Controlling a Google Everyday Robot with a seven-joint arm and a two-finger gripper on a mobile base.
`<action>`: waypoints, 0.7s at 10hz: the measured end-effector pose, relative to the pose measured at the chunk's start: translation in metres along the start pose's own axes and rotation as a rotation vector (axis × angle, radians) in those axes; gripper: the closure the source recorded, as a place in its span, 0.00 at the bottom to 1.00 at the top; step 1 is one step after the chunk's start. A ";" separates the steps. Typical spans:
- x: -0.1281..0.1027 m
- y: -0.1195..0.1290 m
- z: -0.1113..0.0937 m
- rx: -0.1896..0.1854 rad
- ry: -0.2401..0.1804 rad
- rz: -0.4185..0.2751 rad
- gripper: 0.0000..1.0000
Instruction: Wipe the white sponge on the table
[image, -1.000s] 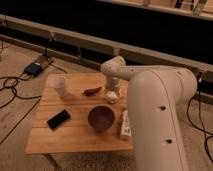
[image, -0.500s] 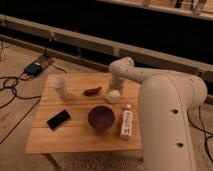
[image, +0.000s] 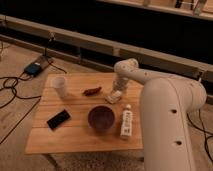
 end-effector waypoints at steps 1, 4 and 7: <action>-0.005 -0.004 0.002 0.001 0.001 -0.007 0.35; -0.019 -0.011 0.011 -0.001 0.016 -0.022 0.35; -0.024 -0.007 0.016 -0.026 0.039 -0.031 0.35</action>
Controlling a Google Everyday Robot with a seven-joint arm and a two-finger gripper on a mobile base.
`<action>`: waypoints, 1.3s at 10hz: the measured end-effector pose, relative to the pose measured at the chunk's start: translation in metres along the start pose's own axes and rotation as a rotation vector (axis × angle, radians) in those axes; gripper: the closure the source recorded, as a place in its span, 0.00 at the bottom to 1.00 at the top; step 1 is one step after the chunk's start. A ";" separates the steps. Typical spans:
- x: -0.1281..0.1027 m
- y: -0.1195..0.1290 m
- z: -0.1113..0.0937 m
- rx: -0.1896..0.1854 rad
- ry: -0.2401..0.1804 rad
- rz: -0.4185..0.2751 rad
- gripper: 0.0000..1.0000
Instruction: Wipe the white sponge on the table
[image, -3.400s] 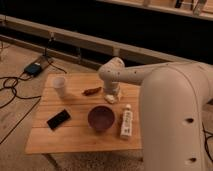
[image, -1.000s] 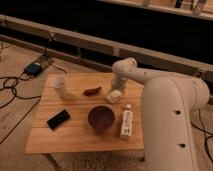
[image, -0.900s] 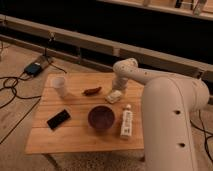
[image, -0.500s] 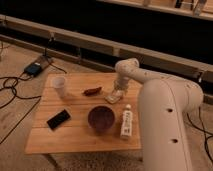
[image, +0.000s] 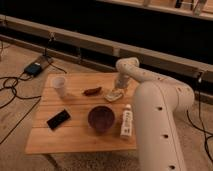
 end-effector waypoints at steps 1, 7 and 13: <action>-0.001 0.005 -0.001 -0.022 0.012 -0.001 0.35; -0.001 0.005 -0.009 -0.060 0.070 0.045 0.88; 0.001 -0.007 -0.001 -0.084 0.127 0.107 1.00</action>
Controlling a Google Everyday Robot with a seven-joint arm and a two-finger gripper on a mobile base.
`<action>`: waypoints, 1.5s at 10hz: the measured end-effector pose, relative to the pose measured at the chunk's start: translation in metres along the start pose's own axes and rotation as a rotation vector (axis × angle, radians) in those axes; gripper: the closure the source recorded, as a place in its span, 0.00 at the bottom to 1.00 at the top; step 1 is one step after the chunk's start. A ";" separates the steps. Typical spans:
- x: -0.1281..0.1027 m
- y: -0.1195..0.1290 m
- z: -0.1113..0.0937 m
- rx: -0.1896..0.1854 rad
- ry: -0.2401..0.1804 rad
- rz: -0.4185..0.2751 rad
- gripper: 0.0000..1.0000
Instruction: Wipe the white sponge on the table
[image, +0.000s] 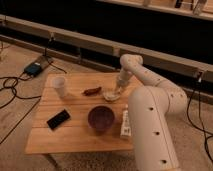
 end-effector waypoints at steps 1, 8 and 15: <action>-0.002 -0.002 0.002 0.005 0.000 0.010 1.00; -0.017 -0.062 -0.008 0.090 -0.039 0.171 1.00; -0.010 -0.107 -0.014 0.117 -0.040 0.304 1.00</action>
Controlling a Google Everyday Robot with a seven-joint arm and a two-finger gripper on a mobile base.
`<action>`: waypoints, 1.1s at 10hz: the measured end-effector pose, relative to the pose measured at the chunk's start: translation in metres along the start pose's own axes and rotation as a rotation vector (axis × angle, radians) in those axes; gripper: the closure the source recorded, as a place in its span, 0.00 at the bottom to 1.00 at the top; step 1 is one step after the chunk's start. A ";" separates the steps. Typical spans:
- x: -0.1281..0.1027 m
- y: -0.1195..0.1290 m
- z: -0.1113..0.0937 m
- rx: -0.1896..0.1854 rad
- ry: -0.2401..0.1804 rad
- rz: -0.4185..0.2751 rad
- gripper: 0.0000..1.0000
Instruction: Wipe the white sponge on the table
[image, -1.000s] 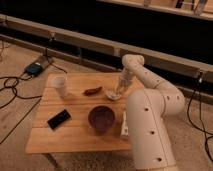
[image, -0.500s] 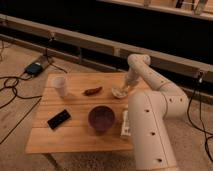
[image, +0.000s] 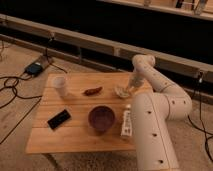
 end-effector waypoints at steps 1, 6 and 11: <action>0.001 -0.003 0.000 0.003 0.003 0.003 1.00; 0.027 0.019 -0.023 -0.012 -0.007 -0.082 1.00; 0.078 0.069 -0.033 -0.045 0.005 -0.218 1.00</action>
